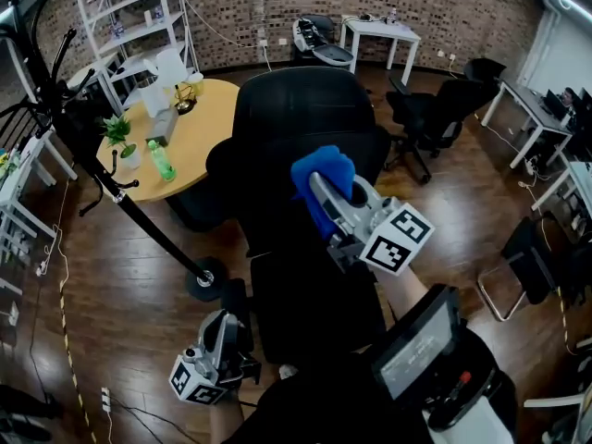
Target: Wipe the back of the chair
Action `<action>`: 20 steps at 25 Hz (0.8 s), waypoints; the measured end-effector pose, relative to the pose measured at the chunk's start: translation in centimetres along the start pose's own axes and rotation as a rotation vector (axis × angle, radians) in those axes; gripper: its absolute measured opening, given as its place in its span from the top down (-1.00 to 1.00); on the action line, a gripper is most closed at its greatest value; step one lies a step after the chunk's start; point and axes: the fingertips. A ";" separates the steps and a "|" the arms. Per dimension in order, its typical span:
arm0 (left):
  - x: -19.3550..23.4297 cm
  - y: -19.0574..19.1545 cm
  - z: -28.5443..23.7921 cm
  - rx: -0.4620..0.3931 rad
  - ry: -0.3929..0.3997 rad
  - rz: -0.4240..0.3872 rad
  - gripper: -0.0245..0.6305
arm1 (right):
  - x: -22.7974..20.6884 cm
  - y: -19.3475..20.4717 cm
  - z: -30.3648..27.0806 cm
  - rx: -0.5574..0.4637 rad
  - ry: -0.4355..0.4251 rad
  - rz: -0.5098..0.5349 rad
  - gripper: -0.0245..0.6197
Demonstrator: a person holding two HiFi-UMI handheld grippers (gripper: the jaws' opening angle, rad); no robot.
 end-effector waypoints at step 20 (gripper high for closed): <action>1.6 -3.1 5.1 -0.135 -0.272 -0.120 0.92 | -23.1 -2.1 -17.8 0.263 0.274 -0.237 0.83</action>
Point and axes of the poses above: the fingertips, and each gripper's own axes: z backward along the fingers, x to its left, y out of its underside, and after that the axes turned 15 degrees about x, right-handed
